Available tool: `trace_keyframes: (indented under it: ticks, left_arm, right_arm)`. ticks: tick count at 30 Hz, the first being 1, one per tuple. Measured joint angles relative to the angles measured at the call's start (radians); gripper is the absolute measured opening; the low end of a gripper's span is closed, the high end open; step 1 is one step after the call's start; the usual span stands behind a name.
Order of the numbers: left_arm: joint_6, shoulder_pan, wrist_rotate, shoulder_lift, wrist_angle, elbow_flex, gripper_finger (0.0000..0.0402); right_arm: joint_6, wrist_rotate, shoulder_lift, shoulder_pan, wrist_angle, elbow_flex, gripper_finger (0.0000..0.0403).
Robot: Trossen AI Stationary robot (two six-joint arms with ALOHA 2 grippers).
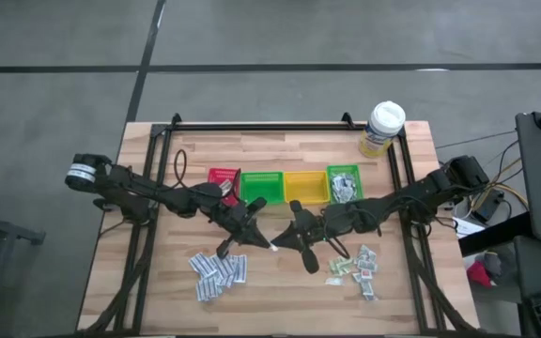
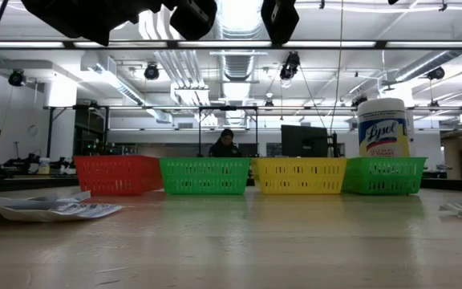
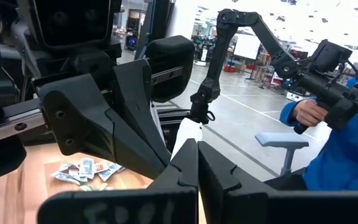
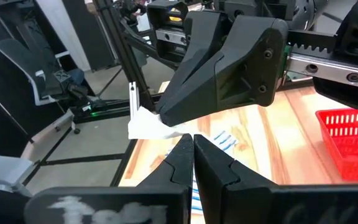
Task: Pick & Place First Aid Supplies
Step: Put the green bandage into the red bin
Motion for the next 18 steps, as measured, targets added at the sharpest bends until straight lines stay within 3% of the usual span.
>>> trace_keyframes:
  ticks: [18]
  left_arm:
    - [0.013,0.006,-0.063,0.000,-0.001,-0.001,0.0000]
  right_arm:
    - [0.004,-0.011,0.000,0.004,0.000,-0.001,0.0008]
